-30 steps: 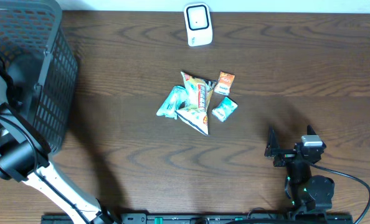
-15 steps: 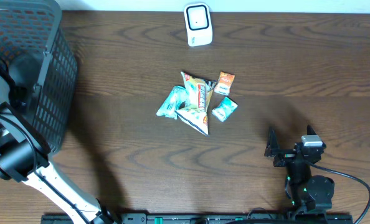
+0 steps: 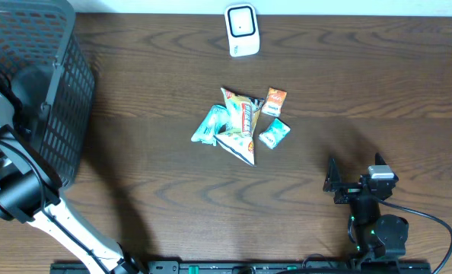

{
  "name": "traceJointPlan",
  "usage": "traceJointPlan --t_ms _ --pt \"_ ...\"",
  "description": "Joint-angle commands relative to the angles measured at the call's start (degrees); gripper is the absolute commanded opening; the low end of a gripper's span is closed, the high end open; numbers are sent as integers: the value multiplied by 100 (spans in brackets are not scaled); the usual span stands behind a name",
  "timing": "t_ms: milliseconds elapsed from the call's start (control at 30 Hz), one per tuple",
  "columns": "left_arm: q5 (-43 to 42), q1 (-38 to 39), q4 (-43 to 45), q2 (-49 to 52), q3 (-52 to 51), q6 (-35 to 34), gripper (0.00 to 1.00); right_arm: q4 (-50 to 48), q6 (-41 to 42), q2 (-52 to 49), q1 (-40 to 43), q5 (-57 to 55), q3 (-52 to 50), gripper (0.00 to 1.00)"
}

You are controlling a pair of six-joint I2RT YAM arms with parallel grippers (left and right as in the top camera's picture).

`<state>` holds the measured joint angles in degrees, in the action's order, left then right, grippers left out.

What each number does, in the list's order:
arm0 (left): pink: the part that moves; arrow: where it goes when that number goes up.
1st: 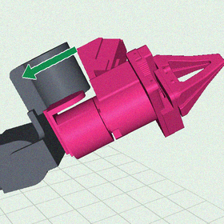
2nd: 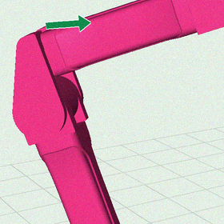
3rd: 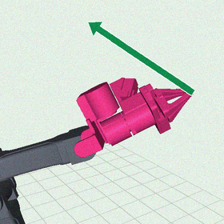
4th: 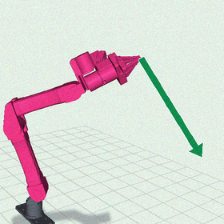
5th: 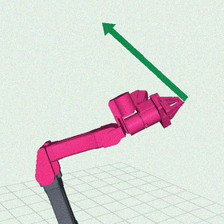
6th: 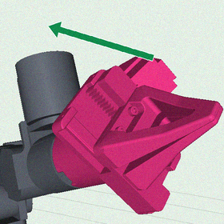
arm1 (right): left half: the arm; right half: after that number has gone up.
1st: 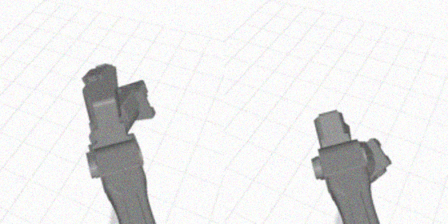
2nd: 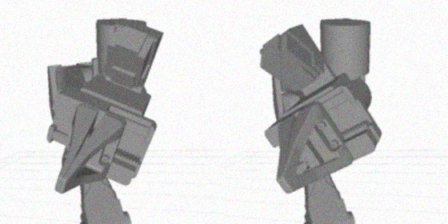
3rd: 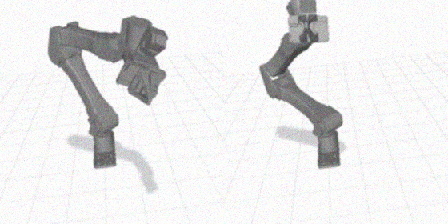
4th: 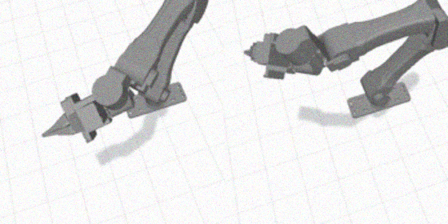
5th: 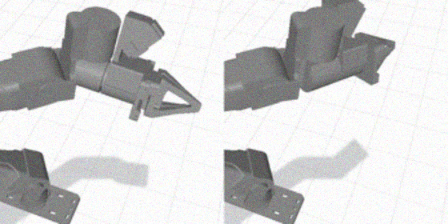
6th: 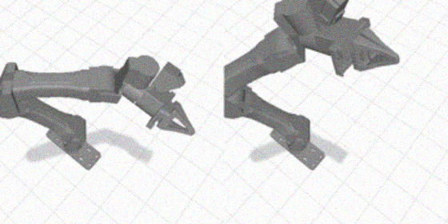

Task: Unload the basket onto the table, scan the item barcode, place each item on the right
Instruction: 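Grasp the green Zam-Buk tin with the left gripper and lift it out, then carry the tin to the table center and release it beside the items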

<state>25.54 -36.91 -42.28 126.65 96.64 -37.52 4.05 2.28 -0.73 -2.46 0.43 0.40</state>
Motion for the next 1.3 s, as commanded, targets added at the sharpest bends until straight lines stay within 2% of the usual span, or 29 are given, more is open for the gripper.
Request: traceJointPlan --t_ms 0,133,233,500,567,700,867,967,1133,1267 --pt "55 -79 -181 68 -149 87 52 26 -63 2 -63 13 -9 99" --pt "-39 -72 -275 -210 -144 90 52 26 -63 2 -63 13 -9 99" --pt "-476 -68 -284 -595 -138 85 52 26 -63 2 -63 13 -9 99" --pt "-1545 -63 -170 -2094 -138 76 51 26 -63 2 -63 13 -9 99" --pt "-1764 -63 -149 -2485 -138 31 47 26 -63 2 -63 15 -9 99" --pt "-2201 -63 -63 -3143 -138 -168 47 26 -63 2 -63 13 -9 99" --pt "-3445 -61 354 -3899 -138 -225 47 26 -63 2 -63 13 -9 99" --pt "-4100 37 570 -4288 -138 -487 47 26 -63 2 -63 15 -9 99" --pt "-4983 675 769 -4721 -140 -636 47 26 -63 2 -63 15 -9 99" --pt "-5080 1950 717 -4765 -144 -603 47 26 -63 2 -63 13 -9 99"
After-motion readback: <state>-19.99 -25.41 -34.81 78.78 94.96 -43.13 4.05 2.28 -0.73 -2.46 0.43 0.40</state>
